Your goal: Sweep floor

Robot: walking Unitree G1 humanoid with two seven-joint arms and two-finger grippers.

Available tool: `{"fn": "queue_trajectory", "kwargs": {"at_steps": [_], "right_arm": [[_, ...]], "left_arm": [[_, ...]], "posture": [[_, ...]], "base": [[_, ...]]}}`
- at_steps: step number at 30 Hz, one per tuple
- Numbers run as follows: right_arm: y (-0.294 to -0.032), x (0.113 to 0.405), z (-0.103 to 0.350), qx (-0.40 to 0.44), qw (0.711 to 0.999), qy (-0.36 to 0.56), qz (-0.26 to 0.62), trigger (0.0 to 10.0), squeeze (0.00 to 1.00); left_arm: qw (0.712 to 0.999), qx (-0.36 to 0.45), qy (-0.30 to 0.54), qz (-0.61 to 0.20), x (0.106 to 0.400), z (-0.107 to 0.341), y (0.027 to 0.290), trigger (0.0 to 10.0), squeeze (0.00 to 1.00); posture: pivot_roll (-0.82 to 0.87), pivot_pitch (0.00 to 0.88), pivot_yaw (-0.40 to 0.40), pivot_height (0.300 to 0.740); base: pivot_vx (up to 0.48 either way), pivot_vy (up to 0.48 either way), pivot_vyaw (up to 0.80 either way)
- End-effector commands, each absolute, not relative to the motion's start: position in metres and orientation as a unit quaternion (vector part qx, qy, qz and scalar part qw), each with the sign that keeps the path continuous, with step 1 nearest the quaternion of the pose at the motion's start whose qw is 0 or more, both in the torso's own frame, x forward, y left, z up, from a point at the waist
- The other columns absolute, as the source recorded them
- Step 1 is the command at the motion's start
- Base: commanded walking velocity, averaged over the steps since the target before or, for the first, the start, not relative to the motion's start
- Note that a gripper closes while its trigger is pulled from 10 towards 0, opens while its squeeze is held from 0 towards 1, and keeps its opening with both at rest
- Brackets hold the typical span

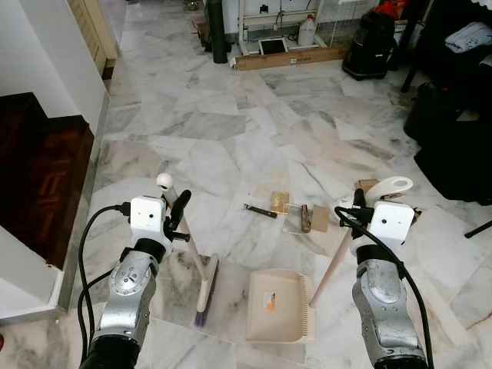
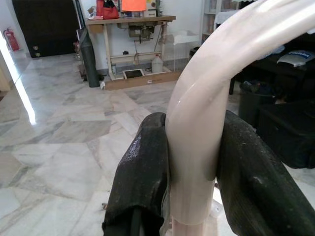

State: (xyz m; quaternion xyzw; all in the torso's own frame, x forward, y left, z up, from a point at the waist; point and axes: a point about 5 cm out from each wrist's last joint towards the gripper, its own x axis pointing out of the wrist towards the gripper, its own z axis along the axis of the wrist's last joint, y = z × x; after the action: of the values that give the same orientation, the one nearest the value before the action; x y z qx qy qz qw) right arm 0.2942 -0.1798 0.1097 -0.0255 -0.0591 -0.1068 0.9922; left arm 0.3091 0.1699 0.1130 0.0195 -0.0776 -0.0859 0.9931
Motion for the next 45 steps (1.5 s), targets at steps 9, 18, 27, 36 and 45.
{"fn": "queue_trajectory", "kwargs": {"at_steps": [9,18,27,36,45], "right_arm": [[-0.1792,0.2962,0.1208,-0.024,0.991,-0.082,-0.105,10.0,0.0],[-0.1784,0.2968,0.1207,-0.023,0.991,-0.082,-0.104,10.0,0.0],[-0.1781,0.2965,0.1206,-0.022,0.991,-0.081,-0.103,10.0,0.0],[-0.178,0.2965,0.1203,-0.023,0.991,-0.08,-0.102,10.0,0.0],[-0.1778,0.2966,0.1204,-0.021,0.992,-0.08,-0.1,10.0,0.0]], "left_arm": [[0.992,0.026,-0.095,-0.083,0.3085,0.12,0.1713,10.0,0.0],[0.992,0.026,-0.096,-0.083,0.3092,0.1207,0.1713,10.0,0.0],[0.992,0.018,-0.099,-0.083,0.3086,0.121,0.1716,10.0,0.0],[0.992,0.015,-0.095,-0.082,0.3082,0.12,0.1722,10.0,0.0],[0.992,0.015,-0.092,-0.082,0.3084,0.1196,0.1722,10.0,0.0]], "posture": [[-0.03,0.082,0.014,0.74],[-0.03,0.078,0.014,0.74],[-0.03,0.079,0.014,0.74],[-0.03,0.083,0.011,0.74],[-0.03,0.084,0.01,0.74]], "base": [[0.0,-0.22,0.0],[0.0,-0.261,0.0],[0.0,-0.029,0.0],[0.0,0.0,0.0],[0.0,0.0,0.0]]}}
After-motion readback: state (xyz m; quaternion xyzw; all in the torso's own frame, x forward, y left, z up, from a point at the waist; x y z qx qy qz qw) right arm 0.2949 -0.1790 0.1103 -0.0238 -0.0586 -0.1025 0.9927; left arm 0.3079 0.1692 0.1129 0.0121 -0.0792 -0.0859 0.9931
